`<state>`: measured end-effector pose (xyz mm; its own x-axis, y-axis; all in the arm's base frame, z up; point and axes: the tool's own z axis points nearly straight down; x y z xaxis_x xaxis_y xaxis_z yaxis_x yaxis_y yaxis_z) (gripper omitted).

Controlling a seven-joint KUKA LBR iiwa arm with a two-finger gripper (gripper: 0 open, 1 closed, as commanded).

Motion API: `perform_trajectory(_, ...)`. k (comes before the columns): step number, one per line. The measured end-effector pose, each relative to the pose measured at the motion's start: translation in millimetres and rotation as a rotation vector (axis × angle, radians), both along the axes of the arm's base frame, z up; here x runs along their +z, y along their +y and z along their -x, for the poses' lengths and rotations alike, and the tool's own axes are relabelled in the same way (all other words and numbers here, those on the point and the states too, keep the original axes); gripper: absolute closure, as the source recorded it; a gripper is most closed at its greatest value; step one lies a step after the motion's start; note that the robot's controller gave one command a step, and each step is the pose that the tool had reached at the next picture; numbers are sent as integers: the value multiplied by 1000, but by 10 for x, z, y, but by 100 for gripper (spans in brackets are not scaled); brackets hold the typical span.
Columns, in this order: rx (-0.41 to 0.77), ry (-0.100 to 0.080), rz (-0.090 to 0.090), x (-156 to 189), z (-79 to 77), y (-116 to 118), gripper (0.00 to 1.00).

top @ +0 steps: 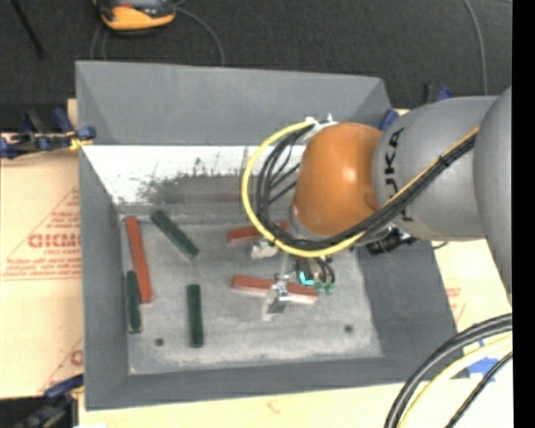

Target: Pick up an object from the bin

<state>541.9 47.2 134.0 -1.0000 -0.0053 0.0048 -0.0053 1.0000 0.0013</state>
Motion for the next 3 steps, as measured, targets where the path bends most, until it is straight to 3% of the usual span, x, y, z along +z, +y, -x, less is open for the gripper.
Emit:
perform_trajectory(1, -1, -8, 0, 42, -20, -1, 0)
perform_trajectory(2, 15, -3, 0, -536, -58, 97, 100)
perform_trajectory(3, 14, -3, -1, -536, -56, 98, 100)
